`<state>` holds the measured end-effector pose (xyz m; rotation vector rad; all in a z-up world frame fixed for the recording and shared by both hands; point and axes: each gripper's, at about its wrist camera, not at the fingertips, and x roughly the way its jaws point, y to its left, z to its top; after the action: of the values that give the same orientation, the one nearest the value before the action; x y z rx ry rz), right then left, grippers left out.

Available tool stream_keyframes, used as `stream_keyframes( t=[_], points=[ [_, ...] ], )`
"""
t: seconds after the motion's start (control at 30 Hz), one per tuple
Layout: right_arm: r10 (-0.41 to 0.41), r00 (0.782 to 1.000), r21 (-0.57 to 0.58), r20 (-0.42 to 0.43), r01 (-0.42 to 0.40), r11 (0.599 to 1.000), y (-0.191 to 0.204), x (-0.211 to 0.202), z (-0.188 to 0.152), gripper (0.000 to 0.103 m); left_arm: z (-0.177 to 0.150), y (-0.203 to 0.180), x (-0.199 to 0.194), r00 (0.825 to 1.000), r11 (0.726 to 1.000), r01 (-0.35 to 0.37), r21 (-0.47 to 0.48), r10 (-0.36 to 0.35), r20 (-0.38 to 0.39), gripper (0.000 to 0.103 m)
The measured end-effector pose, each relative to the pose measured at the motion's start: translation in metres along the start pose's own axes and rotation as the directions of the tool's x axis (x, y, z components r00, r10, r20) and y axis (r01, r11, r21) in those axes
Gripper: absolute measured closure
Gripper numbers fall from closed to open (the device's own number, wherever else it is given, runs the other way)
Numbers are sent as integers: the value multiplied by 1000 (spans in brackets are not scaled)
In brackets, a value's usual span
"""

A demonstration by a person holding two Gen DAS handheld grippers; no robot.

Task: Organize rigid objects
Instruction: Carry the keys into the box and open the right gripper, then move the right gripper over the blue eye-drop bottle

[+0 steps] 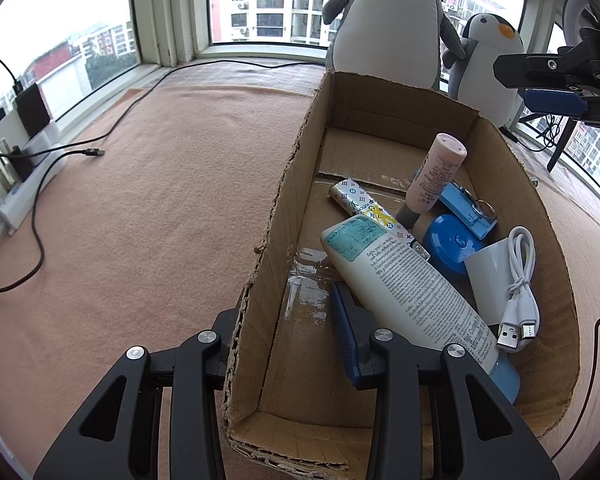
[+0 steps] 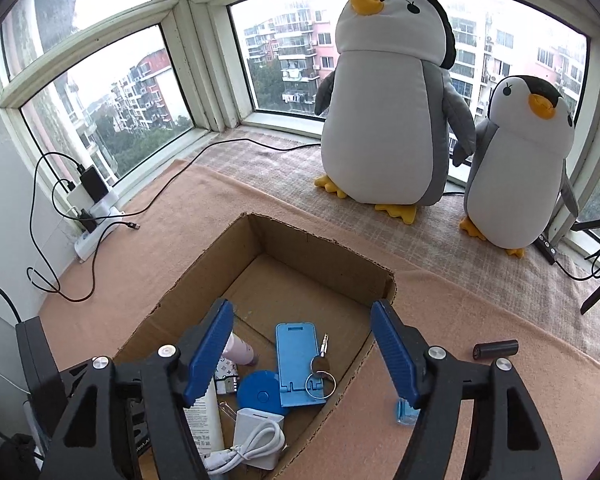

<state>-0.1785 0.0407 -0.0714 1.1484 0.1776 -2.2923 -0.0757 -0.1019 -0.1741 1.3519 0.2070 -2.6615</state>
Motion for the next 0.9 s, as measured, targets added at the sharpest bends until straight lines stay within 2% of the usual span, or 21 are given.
stream_keyframes(
  t=[0.5, 0.67, 0.9],
  points=[
    [3, 1000, 29, 1, -4, 1000, -13, -13, -7, 28, 0, 0, 0, 1000, 1000, 0, 0, 0, 0, 67],
    [9, 1000, 95, -7, -8, 995, -33, -19, -14, 28, 0, 0, 0, 1000, 1000, 0, -1, 0, 1, 67],
    [-31, 999, 182, -34, 37, 983, -68, -25, -36, 28, 0, 0, 0, 1000, 1000, 0, -1, 0, 1, 67]
  ],
)
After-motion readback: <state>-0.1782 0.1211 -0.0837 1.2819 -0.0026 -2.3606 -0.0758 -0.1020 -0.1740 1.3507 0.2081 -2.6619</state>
